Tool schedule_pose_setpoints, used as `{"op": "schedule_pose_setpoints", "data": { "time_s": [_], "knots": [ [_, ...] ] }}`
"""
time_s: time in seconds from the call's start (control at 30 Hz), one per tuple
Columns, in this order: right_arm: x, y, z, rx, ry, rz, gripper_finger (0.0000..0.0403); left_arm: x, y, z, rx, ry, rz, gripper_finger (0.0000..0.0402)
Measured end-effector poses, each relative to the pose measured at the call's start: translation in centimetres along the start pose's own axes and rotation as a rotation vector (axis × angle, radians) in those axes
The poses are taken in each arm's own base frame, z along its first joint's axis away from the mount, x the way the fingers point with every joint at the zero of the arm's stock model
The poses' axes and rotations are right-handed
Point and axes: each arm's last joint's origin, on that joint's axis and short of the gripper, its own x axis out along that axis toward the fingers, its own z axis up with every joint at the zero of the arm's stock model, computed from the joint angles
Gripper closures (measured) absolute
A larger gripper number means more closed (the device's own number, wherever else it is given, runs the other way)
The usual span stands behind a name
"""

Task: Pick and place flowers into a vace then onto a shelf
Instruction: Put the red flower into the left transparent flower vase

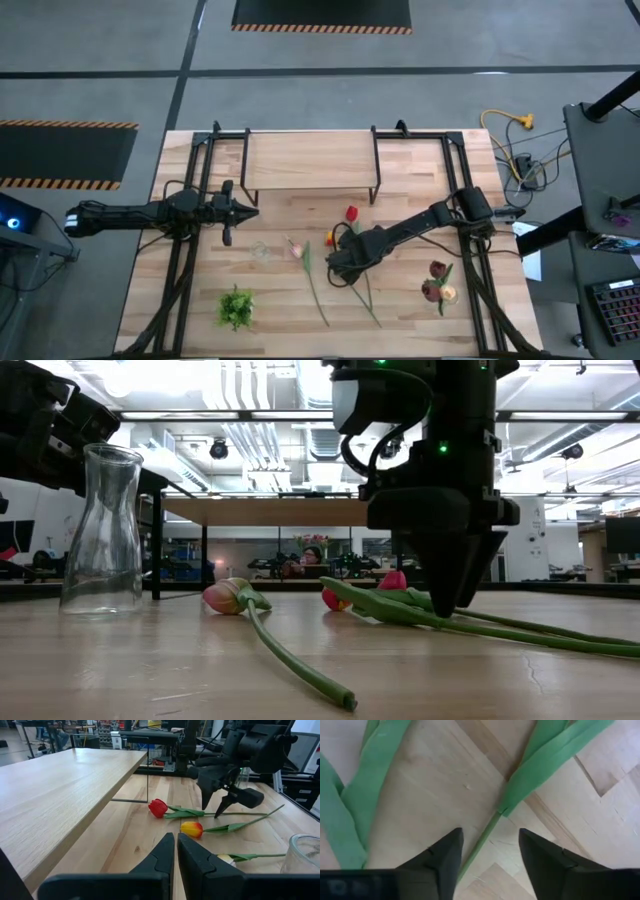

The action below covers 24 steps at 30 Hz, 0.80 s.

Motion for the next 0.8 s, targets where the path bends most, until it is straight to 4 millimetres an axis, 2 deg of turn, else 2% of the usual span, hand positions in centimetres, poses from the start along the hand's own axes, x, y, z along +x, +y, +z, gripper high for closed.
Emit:
{"op": "schedule_pose_setpoints", "data": {
  "time_s": [0.4,0.6,0.8],
  "knots": [
    [0.0,0.0,0.1,-0.1,0.005,0.0,0.0383,0.0,0.0,0.0,0.0,0.0,0.0,0.0396],
    [-1.7,-0.3,0.6,-0.128,-0.053,-0.007,0.0394,0.0,0.0,0.0,0.0,0.0,0.0,0.0396],
    [-6.6,-1.4,1.2,-0.093,-0.282,0.03,0.0394,0.0,0.0,0.0,0.0,0.0,0.0,0.0396]
  ]
}}
